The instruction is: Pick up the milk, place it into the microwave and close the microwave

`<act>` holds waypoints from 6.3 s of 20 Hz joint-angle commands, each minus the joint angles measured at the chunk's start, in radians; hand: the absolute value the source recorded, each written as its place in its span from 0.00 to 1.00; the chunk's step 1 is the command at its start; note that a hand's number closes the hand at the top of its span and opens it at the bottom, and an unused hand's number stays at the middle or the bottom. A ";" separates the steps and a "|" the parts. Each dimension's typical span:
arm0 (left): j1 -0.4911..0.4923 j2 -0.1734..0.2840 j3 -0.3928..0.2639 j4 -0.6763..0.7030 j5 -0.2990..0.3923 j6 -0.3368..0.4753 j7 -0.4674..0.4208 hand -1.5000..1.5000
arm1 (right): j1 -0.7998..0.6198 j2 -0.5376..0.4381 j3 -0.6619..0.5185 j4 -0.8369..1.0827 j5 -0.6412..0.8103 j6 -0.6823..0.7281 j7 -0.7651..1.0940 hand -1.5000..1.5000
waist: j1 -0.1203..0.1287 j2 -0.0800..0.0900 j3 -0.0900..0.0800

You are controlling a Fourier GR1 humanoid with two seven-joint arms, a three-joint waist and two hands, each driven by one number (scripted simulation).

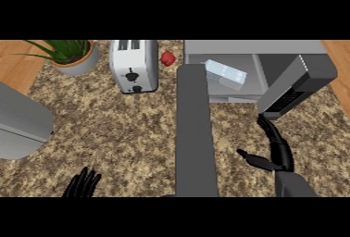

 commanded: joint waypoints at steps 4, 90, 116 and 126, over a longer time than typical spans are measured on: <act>-0.123 0.001 -0.099 0.132 -0.149 -0.015 0.005 0.00 | 0.103 -0.109 -0.033 -0.123 -0.060 0.118 -0.018 1.00 | -0.006 -0.002 -0.001; -1.689 -0.151 -0.631 1.081 0.453 0.796 0.199 1.00 | 0.112 -0.417 0.154 -0.811 -0.464 0.567 0.375 0.00 | -0.398 0.103 0.008; -1.759 -0.150 -0.629 1.153 0.542 0.826 0.173 1.00 | 0.029 -0.482 0.380 -1.152 -0.484 0.729 0.524 1.00 | -0.456 0.107 0.012; -1.760 -0.149 -0.621 1.130 0.563 0.866 0.159 1.00 | 0.056 -0.485 0.423 -1.252 -0.515 0.724 0.566 1.00 | -0.480 0.107 0.013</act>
